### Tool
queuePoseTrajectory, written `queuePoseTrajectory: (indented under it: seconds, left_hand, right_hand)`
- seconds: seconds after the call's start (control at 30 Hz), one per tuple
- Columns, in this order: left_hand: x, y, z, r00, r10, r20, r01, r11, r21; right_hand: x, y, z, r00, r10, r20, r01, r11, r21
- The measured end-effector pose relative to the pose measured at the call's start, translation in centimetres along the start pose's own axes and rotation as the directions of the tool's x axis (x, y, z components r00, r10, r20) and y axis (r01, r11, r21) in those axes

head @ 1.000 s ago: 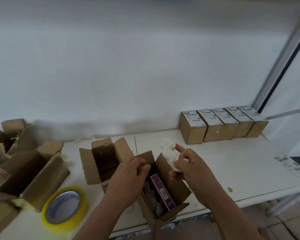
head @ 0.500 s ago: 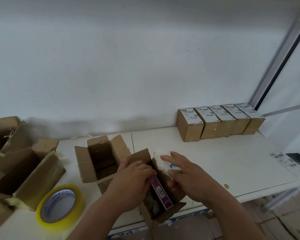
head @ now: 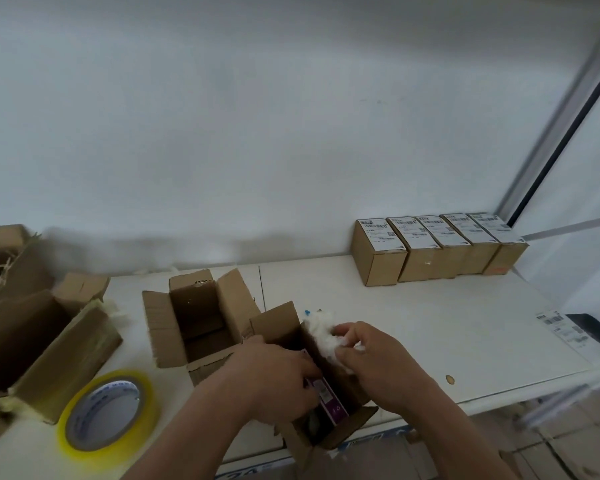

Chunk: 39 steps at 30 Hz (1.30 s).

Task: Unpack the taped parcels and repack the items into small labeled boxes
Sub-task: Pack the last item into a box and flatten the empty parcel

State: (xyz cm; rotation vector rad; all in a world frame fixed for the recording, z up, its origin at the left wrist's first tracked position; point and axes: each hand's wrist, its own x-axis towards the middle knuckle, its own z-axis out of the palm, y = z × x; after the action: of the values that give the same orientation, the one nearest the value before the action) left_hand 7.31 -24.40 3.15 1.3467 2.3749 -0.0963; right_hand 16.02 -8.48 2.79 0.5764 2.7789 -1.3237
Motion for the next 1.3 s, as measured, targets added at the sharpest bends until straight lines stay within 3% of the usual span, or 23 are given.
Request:
queuePoseTrajectory:
  seconds: [0.13,0.33,0.5,0.8,0.97,1.1,1.3]
  left_hand:
    - [0.1,1.7,0.3,0.999,0.010,0.046,-0.016,0.991,0.131]
    - [-0.3,1.7,0.1,0.996,0.017,0.083,-0.021,0.999,0.049]
    - [-0.3,1.3,0.7,0.995,0.038,0.096,-0.041,0.999,0.027]
    - [0.3,0.8,1.9,0.996,0.017,0.084,-0.018,1.000,0.011]
    - [0.2,0.7,1.9,0.997,0.020,0.073,-0.019,0.999,-0.026]
    - [0.3,0.7,1.9,0.997,0.015,0.070,-0.012,0.999,-0.038]
    - [0.2,0.3,2.0,0.997,0.024,0.068,-0.020,0.998,-0.059]
  right_hand:
    - [0.6,0.7,0.2,0.996,-0.040,-0.081,0.027,0.987,-0.155]
    - [1.1,1.1,0.7,0.991,-0.083,-0.104,0.048,0.952,-0.303]
    - [0.9,1.3,0.1,0.995,-0.081,-0.053,0.054,0.919,-0.391]
    - [0.8,0.6,-0.2,0.966,-0.244,0.088,0.250,0.786,-0.566]
    - [1.2,1.5,-0.3,0.943,-0.288,0.168,0.330,0.743,-0.582]
    - [1.1,2.2,-0.4,0.954,-0.250,0.163,0.298,0.809,-0.506]
    - [1.1,2.1,-0.5,0.954,-0.188,0.235,0.290,0.779,-0.556]
